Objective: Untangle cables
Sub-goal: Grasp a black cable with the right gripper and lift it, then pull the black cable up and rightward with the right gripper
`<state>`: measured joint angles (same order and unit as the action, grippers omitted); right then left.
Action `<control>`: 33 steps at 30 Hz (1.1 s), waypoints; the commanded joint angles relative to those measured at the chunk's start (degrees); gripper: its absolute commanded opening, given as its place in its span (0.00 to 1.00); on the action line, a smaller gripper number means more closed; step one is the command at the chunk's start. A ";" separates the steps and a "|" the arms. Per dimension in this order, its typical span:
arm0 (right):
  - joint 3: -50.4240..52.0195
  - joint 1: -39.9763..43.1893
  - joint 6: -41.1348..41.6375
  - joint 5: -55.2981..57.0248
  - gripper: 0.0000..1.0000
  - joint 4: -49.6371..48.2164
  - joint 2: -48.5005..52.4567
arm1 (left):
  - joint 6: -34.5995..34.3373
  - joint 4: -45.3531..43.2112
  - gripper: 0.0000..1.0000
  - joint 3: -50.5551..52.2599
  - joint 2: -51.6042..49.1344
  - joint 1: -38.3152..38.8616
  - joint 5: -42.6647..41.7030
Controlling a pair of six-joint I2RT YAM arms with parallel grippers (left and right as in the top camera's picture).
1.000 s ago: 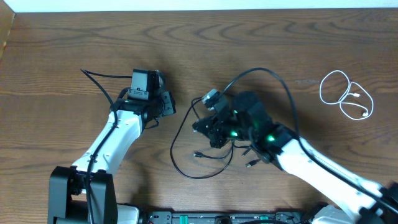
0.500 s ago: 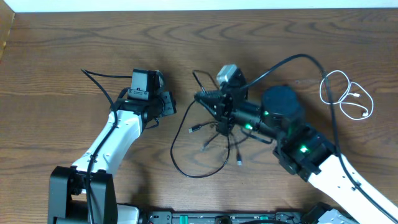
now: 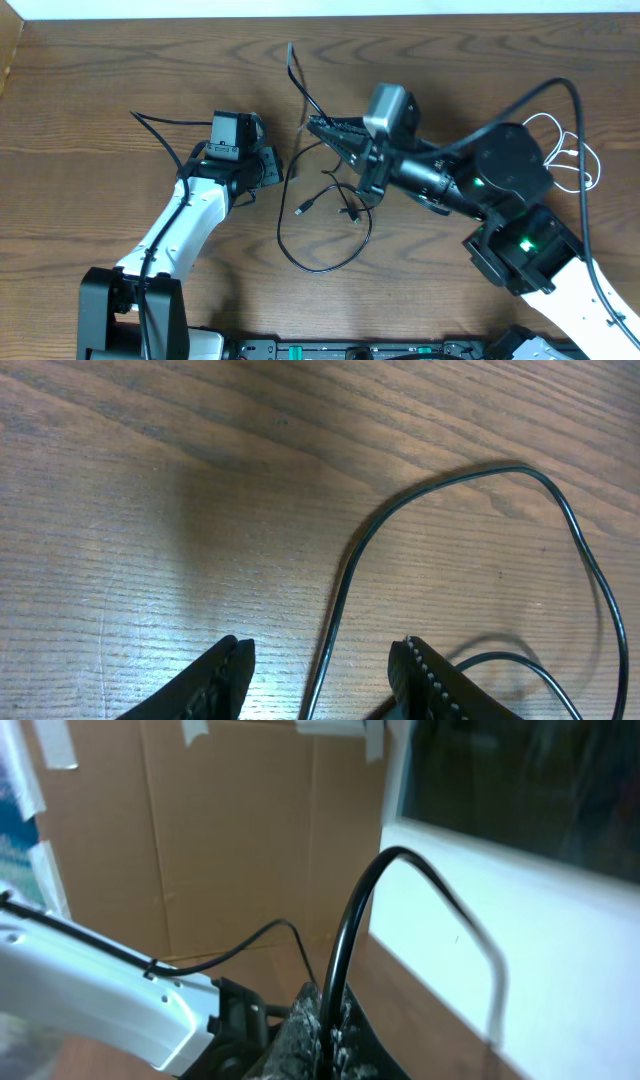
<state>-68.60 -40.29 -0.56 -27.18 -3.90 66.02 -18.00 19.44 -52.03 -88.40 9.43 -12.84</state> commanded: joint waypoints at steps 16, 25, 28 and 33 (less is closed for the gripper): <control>-1.86 0.24 -15.39 38.32 0.01 -17.20 -3.04 | 0.59 -0.26 0.50 -0.17 0.09 -0.15 -0.20; -1.86 2.38 -22.51 43.71 0.01 -16.24 -0.26 | 0.59 -0.26 0.50 -0.17 0.09 -0.15 -0.20; -1.86 4.57 -23.10 50.80 0.01 -15.63 2.05 | 0.57 -0.26 0.50 -0.17 0.09 -0.15 -0.22; -1.86 8.13 -23.08 54.93 0.01 -9.90 6.12 | 0.57 -0.26 0.50 -0.17 0.09 -0.15 -0.22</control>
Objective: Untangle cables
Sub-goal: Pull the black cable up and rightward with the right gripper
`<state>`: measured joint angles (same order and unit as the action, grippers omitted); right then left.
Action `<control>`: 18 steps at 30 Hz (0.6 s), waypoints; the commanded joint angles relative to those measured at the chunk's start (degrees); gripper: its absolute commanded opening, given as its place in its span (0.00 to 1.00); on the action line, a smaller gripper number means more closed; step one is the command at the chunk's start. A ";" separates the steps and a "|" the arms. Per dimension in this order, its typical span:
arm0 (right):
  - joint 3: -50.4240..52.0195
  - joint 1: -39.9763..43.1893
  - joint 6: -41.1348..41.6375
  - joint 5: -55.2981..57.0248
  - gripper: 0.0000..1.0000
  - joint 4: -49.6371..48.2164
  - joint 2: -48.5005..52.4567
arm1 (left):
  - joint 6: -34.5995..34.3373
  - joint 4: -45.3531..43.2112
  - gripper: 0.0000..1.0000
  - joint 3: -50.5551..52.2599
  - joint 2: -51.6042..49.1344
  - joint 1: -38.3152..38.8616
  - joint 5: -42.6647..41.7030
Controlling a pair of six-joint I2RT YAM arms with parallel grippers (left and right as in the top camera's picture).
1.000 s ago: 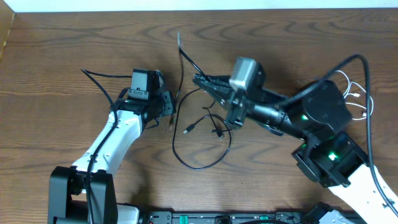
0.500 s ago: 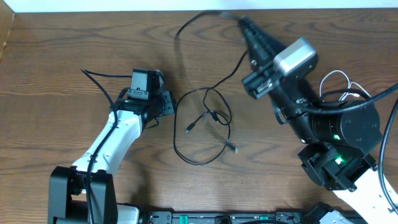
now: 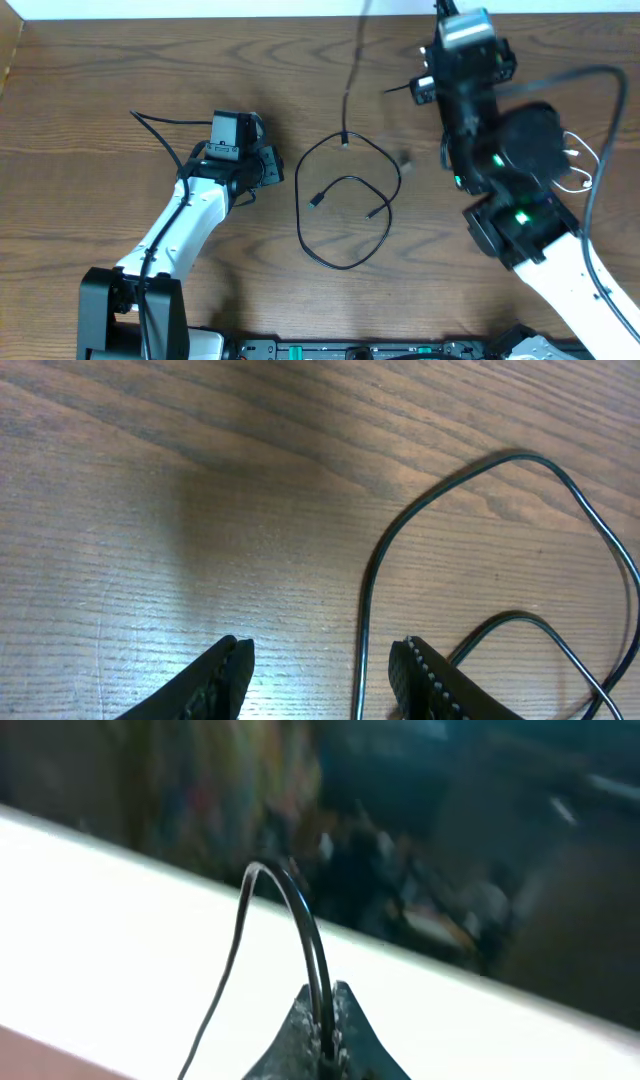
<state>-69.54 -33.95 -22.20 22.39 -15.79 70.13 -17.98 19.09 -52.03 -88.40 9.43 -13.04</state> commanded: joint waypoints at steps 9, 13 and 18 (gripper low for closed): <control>-0.92 6.97 -0.98 7.69 0.01 9.40 7.43 | 0.55 0.07 0.50 -0.17 0.09 -0.15 0.00; -0.90 9.90 1.05 12.94 0.01 12.59 9.38 | 0.55 0.09 0.50 -0.17 0.09 -0.15 -0.02; -0.90 15.13 10.73 12.94 0.01 16.83 10.19 | 0.55 0.09 0.50 -0.17 0.09 -0.15 -0.02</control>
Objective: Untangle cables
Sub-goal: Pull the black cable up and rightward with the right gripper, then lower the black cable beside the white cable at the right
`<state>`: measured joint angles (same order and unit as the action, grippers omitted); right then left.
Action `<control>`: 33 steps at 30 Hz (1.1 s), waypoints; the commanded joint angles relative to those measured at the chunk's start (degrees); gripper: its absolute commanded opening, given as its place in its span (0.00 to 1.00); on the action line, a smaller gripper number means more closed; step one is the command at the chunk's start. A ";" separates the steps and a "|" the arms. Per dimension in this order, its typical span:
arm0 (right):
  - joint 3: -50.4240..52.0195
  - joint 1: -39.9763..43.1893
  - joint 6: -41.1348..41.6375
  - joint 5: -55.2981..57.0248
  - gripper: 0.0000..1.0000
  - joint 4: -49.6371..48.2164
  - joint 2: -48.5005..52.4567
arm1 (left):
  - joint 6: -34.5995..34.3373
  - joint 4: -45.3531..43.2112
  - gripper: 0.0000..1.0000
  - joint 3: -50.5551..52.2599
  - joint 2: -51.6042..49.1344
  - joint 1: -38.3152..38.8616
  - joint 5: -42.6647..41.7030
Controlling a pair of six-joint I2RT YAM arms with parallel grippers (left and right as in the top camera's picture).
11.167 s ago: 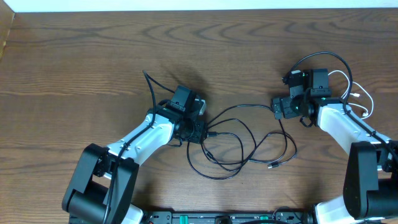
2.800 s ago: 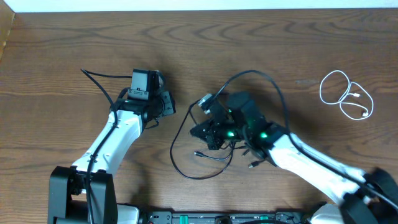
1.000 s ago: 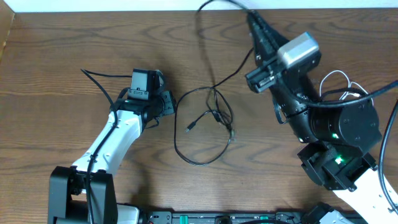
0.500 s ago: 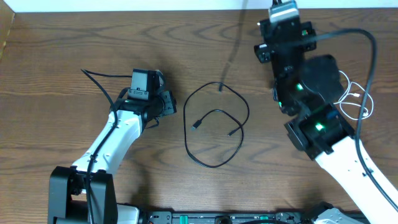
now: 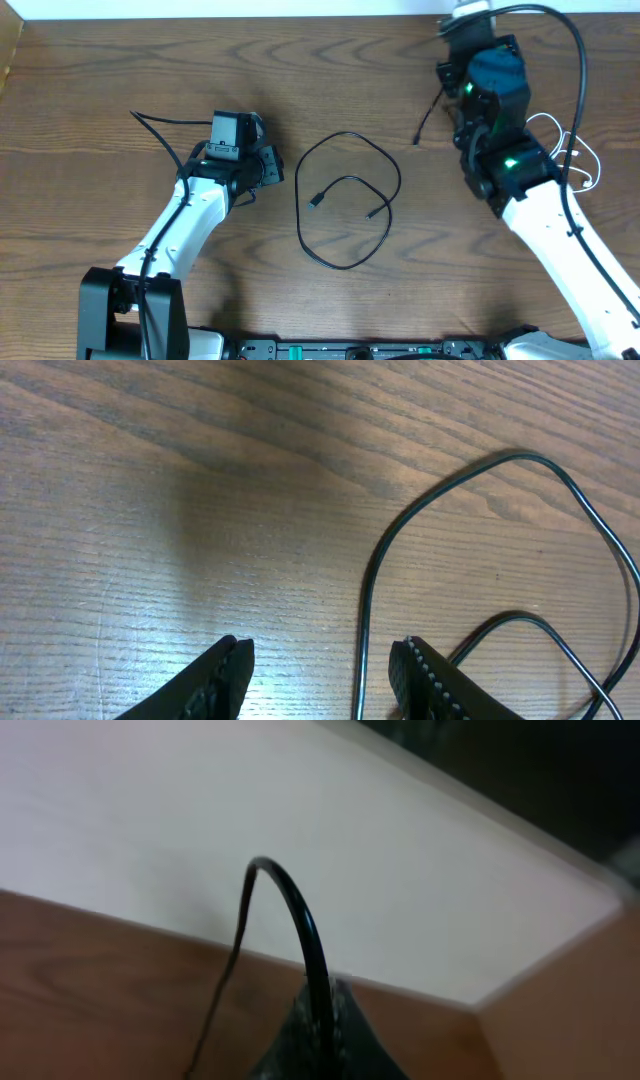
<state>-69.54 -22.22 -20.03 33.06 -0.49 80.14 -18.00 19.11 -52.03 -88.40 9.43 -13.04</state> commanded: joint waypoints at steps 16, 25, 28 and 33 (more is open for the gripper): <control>-0.90 25.03 32.24 -10.32 0.01 21.73 0.50 | 0.57 0.07 0.50 -0.17 0.09 -0.15 -0.02; -0.85 32.06 32.30 -10.29 0.01 27.41 0.68 | 0.57 0.09 0.50 -0.17 0.09 -0.15 -0.02; -0.83 34.40 35.12 -10.32 0.01 29.77 1.27 | 0.57 0.09 0.50 -0.17 0.09 -0.15 -0.02; -0.83 36.81 36.15 -10.32 0.01 32.13 3.54 | 0.57 0.09 0.50 -0.17 0.09 -0.15 -0.02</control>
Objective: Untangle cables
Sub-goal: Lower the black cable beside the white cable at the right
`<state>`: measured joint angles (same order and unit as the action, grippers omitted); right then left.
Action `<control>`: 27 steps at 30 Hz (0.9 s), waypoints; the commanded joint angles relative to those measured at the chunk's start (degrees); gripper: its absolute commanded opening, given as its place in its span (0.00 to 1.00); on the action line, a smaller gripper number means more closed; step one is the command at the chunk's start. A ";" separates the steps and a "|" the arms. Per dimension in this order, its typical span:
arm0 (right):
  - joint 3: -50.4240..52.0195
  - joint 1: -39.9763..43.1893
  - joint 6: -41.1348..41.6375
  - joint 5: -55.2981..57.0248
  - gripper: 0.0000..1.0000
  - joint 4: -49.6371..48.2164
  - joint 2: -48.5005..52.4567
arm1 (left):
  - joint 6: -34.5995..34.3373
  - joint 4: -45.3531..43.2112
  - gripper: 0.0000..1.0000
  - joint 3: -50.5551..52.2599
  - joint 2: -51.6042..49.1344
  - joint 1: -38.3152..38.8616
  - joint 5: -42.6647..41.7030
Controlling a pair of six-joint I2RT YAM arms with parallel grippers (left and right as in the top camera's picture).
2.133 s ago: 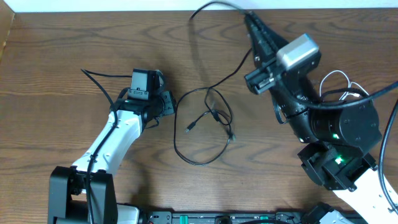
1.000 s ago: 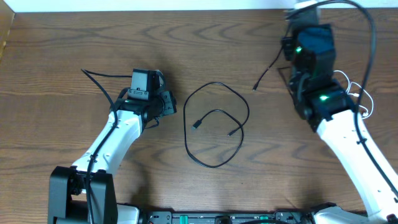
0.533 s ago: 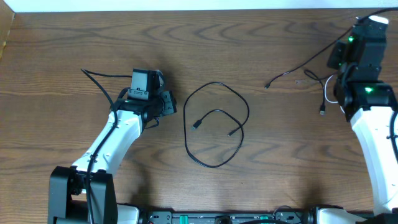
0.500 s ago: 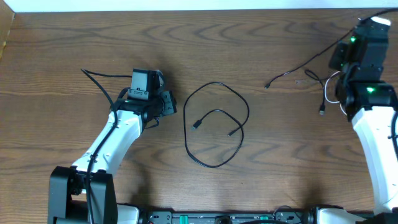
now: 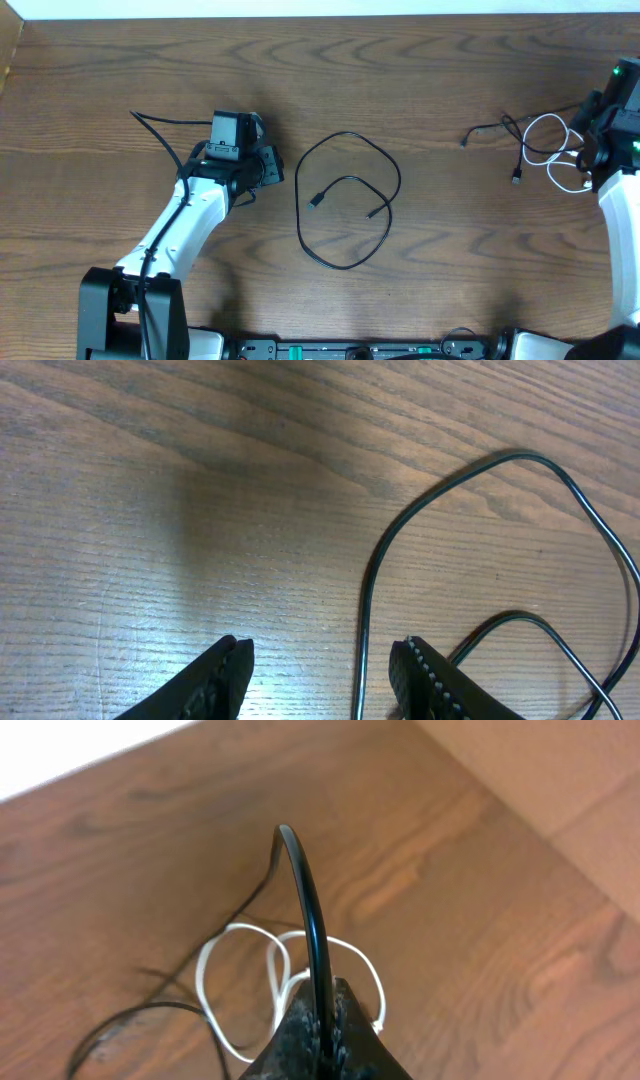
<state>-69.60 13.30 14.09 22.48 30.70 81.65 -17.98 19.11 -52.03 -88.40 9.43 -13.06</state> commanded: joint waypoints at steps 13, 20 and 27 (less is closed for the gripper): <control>-0.74 4.50 4.33 -0.15 0.01 5.64 10.93 | 0.55 0.09 0.50 -0.17 0.09 -0.15 0.00; -0.70 6.21 4.33 -0.17 0.01 7.72 15.63 | 0.55 0.09 0.50 -0.17 0.09 -0.15 0.00; -0.68 7.30 4.28 -0.87 0.68 8.96 20.17 | 0.55 0.09 0.50 -0.17 0.09 -0.15 0.00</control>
<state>-69.60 20.27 18.22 21.61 39.46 100.77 -17.98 19.11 -52.03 -88.40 9.43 -13.04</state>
